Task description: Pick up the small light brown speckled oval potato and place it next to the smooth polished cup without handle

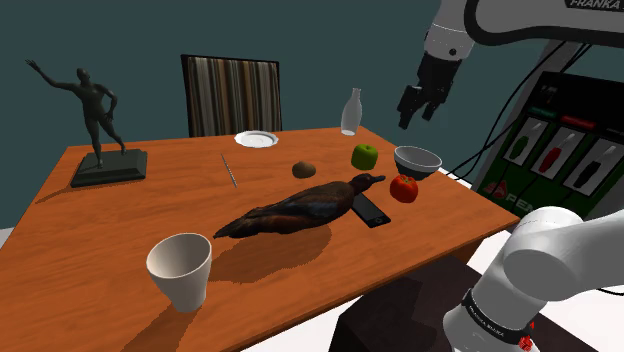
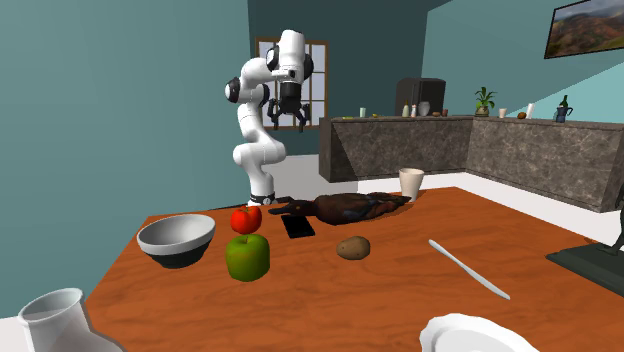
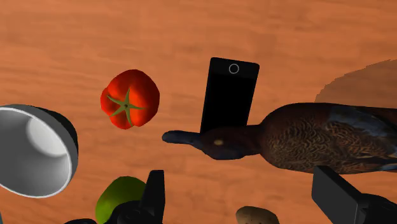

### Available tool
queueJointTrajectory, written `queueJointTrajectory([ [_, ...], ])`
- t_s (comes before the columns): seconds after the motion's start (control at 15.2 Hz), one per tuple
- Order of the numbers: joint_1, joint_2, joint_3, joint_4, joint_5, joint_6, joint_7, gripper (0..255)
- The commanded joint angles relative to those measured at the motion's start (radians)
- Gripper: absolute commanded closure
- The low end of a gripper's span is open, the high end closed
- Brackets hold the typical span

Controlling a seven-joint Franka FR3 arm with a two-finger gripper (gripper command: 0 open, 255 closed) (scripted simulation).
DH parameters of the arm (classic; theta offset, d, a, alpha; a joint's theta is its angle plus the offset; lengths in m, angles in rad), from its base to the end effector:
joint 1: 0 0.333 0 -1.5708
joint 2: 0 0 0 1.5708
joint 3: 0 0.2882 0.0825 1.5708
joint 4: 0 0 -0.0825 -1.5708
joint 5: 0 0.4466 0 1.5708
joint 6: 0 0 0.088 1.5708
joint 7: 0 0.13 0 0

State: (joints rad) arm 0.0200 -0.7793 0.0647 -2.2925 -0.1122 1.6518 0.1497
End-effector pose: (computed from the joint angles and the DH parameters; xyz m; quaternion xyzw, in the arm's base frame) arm 0.4019 0.0245 0.5882 0.9938 -0.0393 0.0767 0.0708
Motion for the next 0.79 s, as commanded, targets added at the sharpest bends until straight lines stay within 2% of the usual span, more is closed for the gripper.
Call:
queueJointTrajectory([
  [0.0,0.000,0.000,0.000,0.000,0.000,0.000,0.000,0],
  [0.4,0.033,0.148,-0.116,-0.027,0.013,0.197,-0.175,0],
  [0.73,0.071,0.309,-0.203,-0.001,0.058,0.338,-0.335,0],
])
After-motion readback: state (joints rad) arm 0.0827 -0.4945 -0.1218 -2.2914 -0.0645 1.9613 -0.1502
